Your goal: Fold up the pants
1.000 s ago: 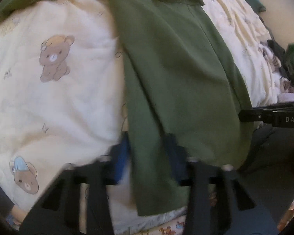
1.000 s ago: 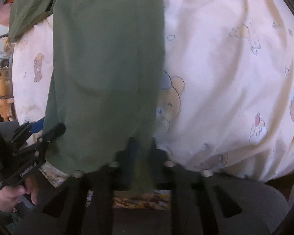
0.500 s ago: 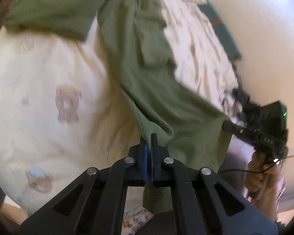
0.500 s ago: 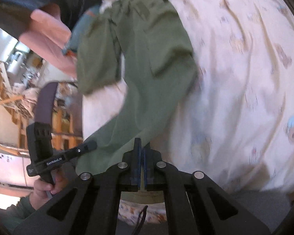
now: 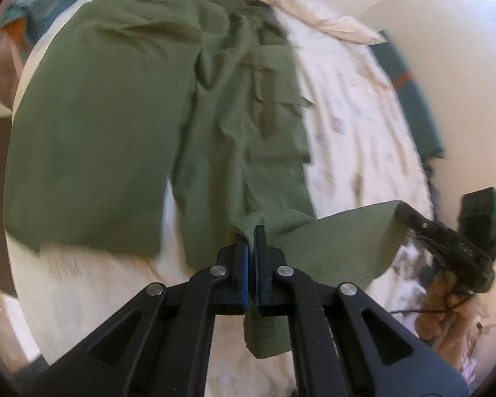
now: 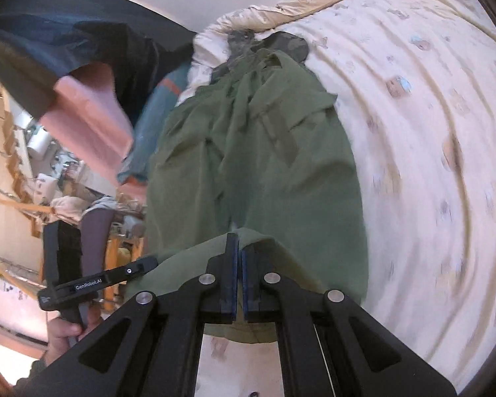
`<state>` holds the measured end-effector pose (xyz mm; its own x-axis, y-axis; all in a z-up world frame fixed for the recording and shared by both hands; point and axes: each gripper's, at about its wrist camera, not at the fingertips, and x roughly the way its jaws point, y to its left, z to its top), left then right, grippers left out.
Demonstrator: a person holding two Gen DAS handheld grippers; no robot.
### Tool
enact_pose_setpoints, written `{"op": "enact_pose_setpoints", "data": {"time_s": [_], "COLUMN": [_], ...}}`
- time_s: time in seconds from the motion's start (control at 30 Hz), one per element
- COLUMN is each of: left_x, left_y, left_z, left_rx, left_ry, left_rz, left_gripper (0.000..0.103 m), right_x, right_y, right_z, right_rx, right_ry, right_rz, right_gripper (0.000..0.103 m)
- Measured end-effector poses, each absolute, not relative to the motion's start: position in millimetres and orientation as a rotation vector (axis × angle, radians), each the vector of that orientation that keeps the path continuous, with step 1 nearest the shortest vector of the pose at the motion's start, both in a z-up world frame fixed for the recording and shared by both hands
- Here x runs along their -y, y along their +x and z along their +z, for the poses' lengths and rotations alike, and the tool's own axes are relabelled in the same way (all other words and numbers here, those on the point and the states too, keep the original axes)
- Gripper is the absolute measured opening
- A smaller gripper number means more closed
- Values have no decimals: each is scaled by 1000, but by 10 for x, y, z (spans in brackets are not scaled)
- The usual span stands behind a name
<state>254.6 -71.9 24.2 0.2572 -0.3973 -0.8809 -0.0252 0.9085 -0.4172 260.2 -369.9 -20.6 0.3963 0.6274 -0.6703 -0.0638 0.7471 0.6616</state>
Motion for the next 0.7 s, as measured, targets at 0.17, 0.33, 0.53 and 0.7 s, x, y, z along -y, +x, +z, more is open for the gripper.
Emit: {"op": "enact_pose_setpoints", "data": {"time_s": [0.17,0.33,0.53,0.7], "left_x": [859,1082,1336,1311], "left_y": [3350,4096,4622,4649], "left_z": [44,-130,-465,-603], "left_rx": [-1280,-1234,-1256,-1295], "left_ry": [-286,-162,29,-80], "left_rz": [-187,-146,-124,-140], "left_gripper": [1,1,2,51], "right_x": [3630,3665,3721,3809], "right_y": [3534,4233,4668,4752], "right_z": [-611,-1054,-1496,-1647], "right_rx": [-1116,-1148,-1183,-1220], "right_ry": [591,628,691,750], "right_rz": [422,380,307,260], "right_gripper": [1,1,7,40]}}
